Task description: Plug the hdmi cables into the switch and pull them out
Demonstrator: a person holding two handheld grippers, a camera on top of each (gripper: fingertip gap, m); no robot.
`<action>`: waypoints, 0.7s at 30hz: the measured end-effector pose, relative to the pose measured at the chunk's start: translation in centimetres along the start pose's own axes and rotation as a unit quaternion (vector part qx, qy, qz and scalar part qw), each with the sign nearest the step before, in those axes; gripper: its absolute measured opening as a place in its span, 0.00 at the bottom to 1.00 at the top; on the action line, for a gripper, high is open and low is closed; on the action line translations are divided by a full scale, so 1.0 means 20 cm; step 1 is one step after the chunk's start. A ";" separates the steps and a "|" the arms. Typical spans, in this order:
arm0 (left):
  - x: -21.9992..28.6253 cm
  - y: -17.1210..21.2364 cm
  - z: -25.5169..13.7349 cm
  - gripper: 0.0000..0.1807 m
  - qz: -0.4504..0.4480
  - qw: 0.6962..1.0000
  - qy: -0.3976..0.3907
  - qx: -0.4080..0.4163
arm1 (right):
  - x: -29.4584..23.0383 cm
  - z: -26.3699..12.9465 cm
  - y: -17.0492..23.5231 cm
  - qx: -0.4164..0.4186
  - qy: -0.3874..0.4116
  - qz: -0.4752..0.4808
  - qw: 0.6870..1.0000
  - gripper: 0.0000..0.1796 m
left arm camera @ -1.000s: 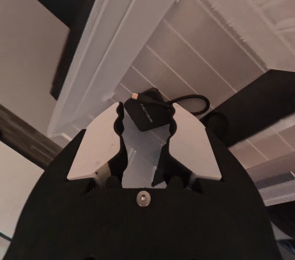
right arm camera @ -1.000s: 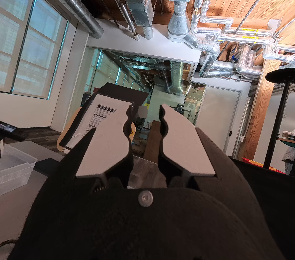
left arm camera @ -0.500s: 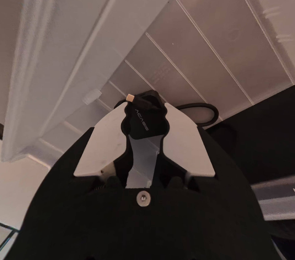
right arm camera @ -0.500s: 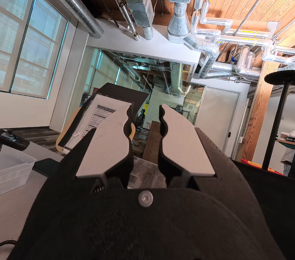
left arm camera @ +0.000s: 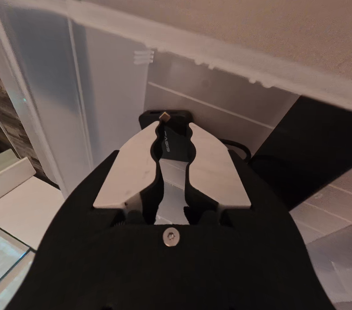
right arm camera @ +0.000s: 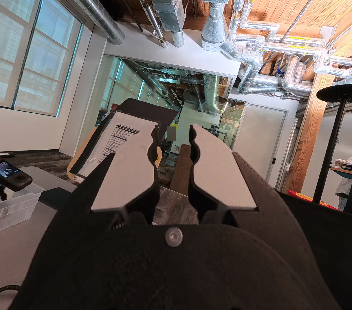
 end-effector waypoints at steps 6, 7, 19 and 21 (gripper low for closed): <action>-0.04 0.03 0.00 0.14 -0.064 0.998 0.014 0.013 | 0.00 0.00 0.00 -0.002 0.001 -0.002 1.000 0.17; -0.04 0.05 0.00 0.14 -0.081 0.996 0.022 0.020 | 0.01 0.00 0.00 -0.002 0.001 -0.002 1.000 0.17; -0.06 0.16 0.09 0.43 -0.182 0.979 0.076 0.056 | -0.02 0.02 0.02 -0.008 0.000 -0.012 1.000 0.17; -0.05 0.16 0.11 0.41 -0.174 0.980 0.078 0.056 | -0.02 0.02 0.02 -0.010 0.000 -0.014 1.000 0.17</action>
Point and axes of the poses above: each gripper's, where its closed fingertips meet, z out along the fingers, y out of its underside, x = y × z across the jaws, the point moved 6 cm from there along -z, back along the fingers, and after that the axes turned 14 degrees about z, right-handed, at the moved point
